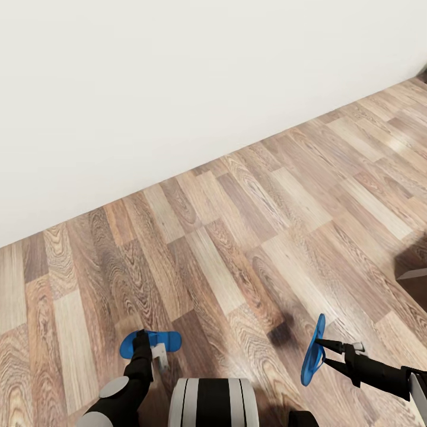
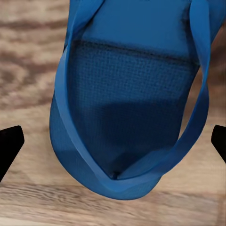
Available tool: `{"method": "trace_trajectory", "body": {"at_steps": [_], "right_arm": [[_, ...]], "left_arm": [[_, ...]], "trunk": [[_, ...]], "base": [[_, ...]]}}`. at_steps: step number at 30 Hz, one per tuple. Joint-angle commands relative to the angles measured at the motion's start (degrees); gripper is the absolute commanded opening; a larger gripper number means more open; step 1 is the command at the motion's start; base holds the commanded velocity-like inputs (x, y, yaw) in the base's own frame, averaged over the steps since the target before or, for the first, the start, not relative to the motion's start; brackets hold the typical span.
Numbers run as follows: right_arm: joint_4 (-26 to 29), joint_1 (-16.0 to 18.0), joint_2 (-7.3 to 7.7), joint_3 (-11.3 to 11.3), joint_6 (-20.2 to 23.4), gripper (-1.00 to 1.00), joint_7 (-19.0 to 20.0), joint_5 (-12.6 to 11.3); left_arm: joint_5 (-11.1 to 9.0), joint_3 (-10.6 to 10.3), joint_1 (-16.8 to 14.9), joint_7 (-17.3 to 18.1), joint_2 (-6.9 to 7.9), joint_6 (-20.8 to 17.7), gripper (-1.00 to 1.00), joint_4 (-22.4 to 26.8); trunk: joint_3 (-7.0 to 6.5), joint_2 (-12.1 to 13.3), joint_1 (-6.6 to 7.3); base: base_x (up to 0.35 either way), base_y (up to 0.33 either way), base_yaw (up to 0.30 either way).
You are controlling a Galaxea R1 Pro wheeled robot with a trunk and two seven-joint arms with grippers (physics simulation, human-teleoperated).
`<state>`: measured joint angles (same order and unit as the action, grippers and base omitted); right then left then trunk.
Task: In the bedroom, move the book from the bed onto either nightstand, and place the two sandals side by side next to the bed.
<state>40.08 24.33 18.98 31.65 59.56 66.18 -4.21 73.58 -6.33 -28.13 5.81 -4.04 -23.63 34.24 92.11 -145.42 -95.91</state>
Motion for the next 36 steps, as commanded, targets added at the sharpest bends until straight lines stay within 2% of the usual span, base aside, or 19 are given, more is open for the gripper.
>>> {"method": "trace_trajectory", "body": {"at_steps": [1, 4, 12, 24, 25, 36], "right_arm": [[0.0, 0.0, 0.00, 0.1, 0.4, -1.00, -0.1, -0.2], [0.0, 0.0, 0.00, 0.1, 0.4, -1.00, -0.1, -0.3], [0.0, 0.0, 0.00, 0.1, 0.4, -1.00, -0.1, -0.2], [0.0, 0.0, 0.00, 0.0, 0.4, -1.00, -0.1, -0.2], [0.0, 0.0, 0.00, 0.0, 0.4, -1.00, -0.1, -0.2], [0.0, 0.0, 0.00, 0.1, 0.4, -1.00, -0.1, -0.2]], "left_arm": [[0.6, -0.2, 0.0, 0.5, 0.01, -0.3, 1.00, 0.1], [0.6, -0.2, 0.0, 0.5, 0.00, -0.3, 1.00, 0.1], [0.6, -0.2, 0.0, 0.5, -0.01, -0.3, 1.00, 0.1], [0.6, -0.2, 0.0, 0.5, -0.01, -0.3, 1.00, 0.1], [0.6, -0.2, 0.0, 0.5, -0.01, -0.3, -1.00, 0.1], [0.6, -0.2, 0.0, 0.5, -0.02, -0.3, -1.00, 0.1]], "trunk": [[0.03, 0.0, 0.01], [0.03, 0.0, 0.01], [1.80, -0.1, -0.20], [1.80, -0.1, -0.20], [1.80, -0.1, -0.20], [1.80, -0.1, -0.20]], "base": [[0.000, 0.000, 0.000], [0.000, 0.000, 0.000], [0.000, 0.000, 0.000], [0.000, 0.000, 0.000], [0.000, 0.000, 0.000], [0.000, 0.000, 0.000]]}}
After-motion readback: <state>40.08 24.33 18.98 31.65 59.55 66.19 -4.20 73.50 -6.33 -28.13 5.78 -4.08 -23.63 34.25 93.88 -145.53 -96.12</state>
